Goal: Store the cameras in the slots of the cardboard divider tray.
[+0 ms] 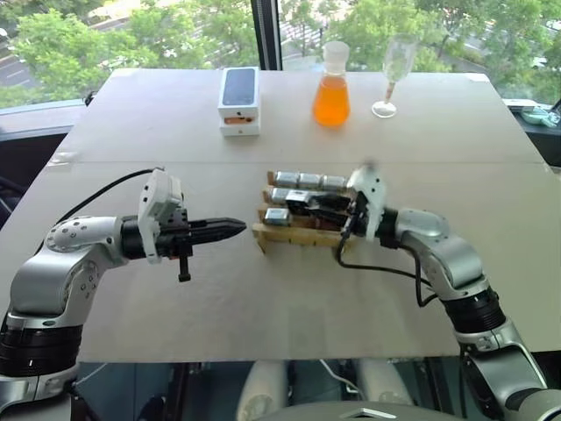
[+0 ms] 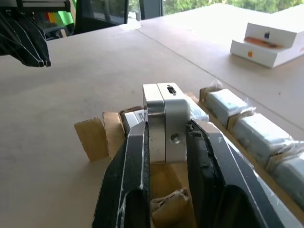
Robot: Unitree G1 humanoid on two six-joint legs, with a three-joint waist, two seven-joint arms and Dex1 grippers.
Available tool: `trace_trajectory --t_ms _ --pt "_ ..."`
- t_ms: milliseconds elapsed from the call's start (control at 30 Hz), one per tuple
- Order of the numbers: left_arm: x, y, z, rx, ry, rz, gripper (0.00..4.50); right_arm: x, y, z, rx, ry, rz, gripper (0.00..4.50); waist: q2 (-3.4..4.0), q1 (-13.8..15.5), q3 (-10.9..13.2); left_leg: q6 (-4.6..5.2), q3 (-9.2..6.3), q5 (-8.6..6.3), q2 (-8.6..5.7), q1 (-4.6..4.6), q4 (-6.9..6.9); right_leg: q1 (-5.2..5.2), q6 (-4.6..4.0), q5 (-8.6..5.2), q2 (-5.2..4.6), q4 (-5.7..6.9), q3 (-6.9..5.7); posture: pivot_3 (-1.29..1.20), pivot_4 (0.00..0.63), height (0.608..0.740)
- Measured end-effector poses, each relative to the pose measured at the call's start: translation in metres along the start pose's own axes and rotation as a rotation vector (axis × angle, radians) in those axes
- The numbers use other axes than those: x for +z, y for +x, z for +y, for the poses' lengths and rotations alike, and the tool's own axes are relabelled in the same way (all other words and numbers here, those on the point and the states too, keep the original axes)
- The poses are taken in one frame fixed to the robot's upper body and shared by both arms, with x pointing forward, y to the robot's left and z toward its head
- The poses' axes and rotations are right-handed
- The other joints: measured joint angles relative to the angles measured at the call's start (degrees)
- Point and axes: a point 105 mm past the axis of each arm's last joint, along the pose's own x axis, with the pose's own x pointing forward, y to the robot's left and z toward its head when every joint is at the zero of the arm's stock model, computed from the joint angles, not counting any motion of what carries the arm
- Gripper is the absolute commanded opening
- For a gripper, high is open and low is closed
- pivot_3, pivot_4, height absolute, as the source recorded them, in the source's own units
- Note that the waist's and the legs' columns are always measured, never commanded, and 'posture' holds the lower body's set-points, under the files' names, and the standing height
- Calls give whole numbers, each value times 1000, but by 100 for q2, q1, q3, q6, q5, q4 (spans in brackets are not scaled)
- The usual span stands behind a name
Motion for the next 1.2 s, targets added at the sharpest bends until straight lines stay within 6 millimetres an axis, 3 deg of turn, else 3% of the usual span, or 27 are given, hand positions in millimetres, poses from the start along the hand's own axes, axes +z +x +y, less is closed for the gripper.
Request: trace_trajectory --t_ms 233,533,900,967,1100,1200 --pt "12 -11 5 -35 90 29 0 -2 -4 -6 66 -112 -2 519 0 3 5 -4 -2 2 0 -3 0 0 0 0 5 -8 -3 0 150 740" --pt "26 -24 8 -108 189 37 0 -19 -4 3 179 -196 47 519 0 5 6 -16 -4 9 4 -18 -4 -1 1 0 29 -38 -6 0 150 740" --pt "14 -23 8 -145 192 80 0 -33 -7 -1 172 -257 85 519 -1 11 7 -16 -7 9 7 -18 -4 0 1 1 29 -35 -8 0 150 740" --pt "14 -23 9 -144 189 80 0 -34 -7 0 176 -250 88 1556 -1 9 7 -16 -6 9 6 -19 -4 -1 1 1 29 -36 -7 0 150 740" --pt "13 -24 10 -145 185 78 0 -31 -8 1 174 -238 73 3097 -1 10 7 -16 -6 9 7 -21 -4 0 1 1 28 -40 -8 0 150 740" --pt "12 -24 9 -148 186 78 0 -24 -11 7 184 -222 50 3097 -1 18 7 -16 -7 9 7 -23 -4 -1 1 1 24 -41 -9 0 150 740"
